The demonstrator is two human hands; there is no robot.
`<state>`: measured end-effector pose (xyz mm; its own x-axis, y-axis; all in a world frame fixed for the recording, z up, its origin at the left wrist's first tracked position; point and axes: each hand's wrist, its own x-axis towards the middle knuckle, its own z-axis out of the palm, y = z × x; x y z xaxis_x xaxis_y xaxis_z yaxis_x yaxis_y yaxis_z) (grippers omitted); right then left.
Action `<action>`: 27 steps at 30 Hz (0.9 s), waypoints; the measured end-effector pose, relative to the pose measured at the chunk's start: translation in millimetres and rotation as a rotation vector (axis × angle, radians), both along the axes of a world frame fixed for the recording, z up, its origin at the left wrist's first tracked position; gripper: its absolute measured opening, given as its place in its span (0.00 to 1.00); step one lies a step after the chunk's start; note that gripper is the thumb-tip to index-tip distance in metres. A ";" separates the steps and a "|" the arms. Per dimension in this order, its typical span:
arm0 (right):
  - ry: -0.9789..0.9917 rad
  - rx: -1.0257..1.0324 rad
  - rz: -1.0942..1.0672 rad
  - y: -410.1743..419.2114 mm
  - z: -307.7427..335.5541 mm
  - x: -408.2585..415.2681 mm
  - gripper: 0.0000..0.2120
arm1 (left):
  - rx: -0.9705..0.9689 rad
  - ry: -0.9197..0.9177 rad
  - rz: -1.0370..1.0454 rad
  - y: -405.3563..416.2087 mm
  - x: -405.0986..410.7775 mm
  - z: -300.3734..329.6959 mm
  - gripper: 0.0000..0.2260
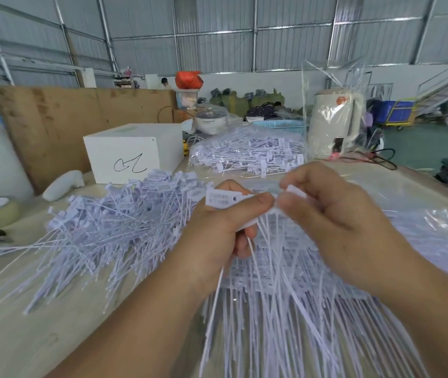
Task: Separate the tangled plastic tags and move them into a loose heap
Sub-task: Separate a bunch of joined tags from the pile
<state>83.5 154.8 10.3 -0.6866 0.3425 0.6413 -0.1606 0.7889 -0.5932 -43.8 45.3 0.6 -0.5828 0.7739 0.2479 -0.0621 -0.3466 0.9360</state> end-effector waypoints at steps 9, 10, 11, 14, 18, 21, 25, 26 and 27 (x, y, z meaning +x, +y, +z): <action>-0.166 0.131 0.107 2.6 -5.1 0.0 0.36 | -0.049 0.118 -0.058 -4.7 1.7 3.1 0.12; -0.193 0.148 0.100 1.9 -5.1 0.3 0.37 | -0.057 0.136 -0.053 -4.5 1.4 2.9 0.12; -0.221 0.185 0.085 1.4 -5.0 0.5 0.38 | -0.064 0.157 -0.048 -4.3 0.9 2.7 0.12; -0.298 0.269 0.033 -0.7 -3.1 1.8 0.41 | -0.084 0.225 -0.034 -4.1 1.3 3.0 0.15; -0.326 0.354 -0.019 -2.9 -3.4 3.0 0.43 | -0.144 0.290 0.017 -4.2 1.2 3.2 0.16; -0.311 0.280 0.017 -2.6 -6.0 1.8 0.45 | -0.136 0.267 0.057 -4.2 0.5 3.3 0.12; -0.318 0.137 0.027 8.3 0.3 4.2 0.27 | -0.059 0.192 0.128 -4.8 -4.2 5.9 0.16; -0.339 0.111 0.009 12.1 2.8 5.1 0.17 | -0.046 0.173 0.144 -5.4 -6.4 7.0 0.18; -0.355 0.072 0.006 15.6 4.4 6.1 0.13 | -0.037 0.162 0.157 -5.8 -9.1 7.6 0.18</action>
